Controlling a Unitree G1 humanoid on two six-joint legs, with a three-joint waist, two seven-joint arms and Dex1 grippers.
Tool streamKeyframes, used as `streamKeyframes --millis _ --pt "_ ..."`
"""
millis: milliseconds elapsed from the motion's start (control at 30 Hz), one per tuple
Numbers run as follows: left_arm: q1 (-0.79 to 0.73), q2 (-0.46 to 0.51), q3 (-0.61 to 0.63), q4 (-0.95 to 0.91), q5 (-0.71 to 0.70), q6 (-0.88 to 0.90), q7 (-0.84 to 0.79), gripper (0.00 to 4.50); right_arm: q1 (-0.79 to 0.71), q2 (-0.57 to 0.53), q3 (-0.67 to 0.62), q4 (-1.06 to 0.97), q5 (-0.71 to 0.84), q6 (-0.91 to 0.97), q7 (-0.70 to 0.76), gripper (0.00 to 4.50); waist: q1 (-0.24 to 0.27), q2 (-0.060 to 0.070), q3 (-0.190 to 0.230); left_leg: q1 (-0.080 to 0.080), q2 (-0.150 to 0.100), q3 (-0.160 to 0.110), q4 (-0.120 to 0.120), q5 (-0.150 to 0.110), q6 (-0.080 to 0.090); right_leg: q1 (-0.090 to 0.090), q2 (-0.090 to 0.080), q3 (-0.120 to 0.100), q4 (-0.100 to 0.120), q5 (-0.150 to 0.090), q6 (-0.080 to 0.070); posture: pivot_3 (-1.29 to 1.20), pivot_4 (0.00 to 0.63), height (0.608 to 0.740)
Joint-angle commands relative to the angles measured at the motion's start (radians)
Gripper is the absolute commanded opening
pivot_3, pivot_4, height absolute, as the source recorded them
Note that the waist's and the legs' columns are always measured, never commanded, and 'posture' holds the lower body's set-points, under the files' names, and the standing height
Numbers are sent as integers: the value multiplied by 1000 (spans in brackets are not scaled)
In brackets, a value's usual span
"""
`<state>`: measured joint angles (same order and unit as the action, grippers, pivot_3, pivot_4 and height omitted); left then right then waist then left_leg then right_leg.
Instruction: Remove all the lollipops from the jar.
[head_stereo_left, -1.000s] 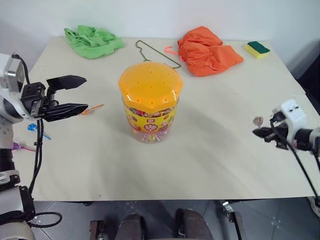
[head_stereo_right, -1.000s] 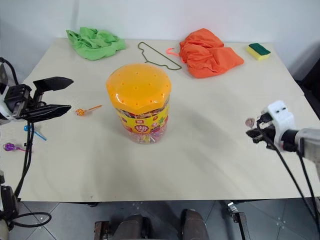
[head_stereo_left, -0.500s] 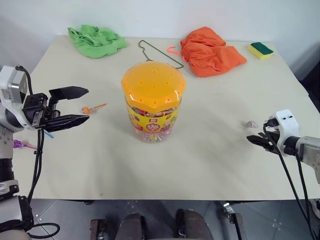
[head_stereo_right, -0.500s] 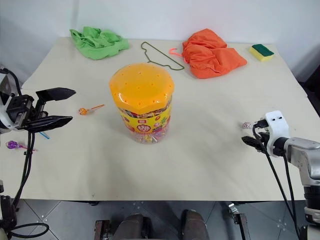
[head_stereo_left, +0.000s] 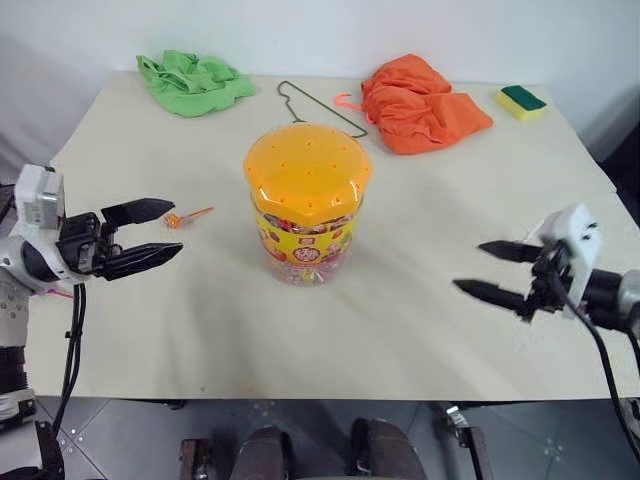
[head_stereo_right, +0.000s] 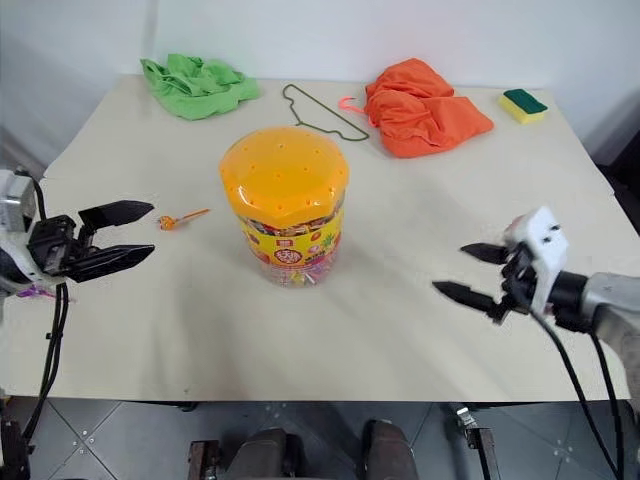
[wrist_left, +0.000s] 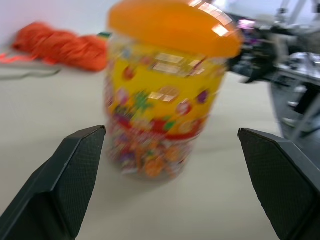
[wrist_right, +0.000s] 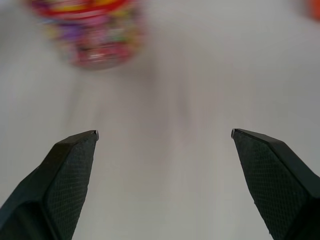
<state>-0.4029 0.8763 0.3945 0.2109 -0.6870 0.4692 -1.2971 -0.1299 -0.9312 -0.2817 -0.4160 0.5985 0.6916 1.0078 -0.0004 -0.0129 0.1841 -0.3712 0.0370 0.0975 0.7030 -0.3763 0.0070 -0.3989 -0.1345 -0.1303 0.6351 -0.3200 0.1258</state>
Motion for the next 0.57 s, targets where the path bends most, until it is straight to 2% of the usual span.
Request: streamKeyframes --millis 33,167,300,567 --pt "43 0 25 -23 9 59 102 4500 -4 25 103 36 -76 -154 61 4460 -1 0 0 0 0 0 0 0 0 0 0 0 0 0 0 0 150 740" --pt "119 -53 47 -64 24 29 196 4500 -51 115 178 99 -101 -185 11 4460 -1 0 0 1 0 0 0 0 0 1 0 0 0 0 0 0 150 740" --pt "235 -108 85 -165 -54 89 211 4500 -37 191 186 106 -112 -207 -47 4460 -1 0 0 1 0 -1 0 0 0 0 0 -1 1 0 0 0 150 740" --pt "338 -209 82 -251 -33 -1 242 4500 9 224 160 62 -97 -185 -120 4460 5 0 0 2 0 -3 1 0 0 2 -1 -1 0 0 0 0 150 740"
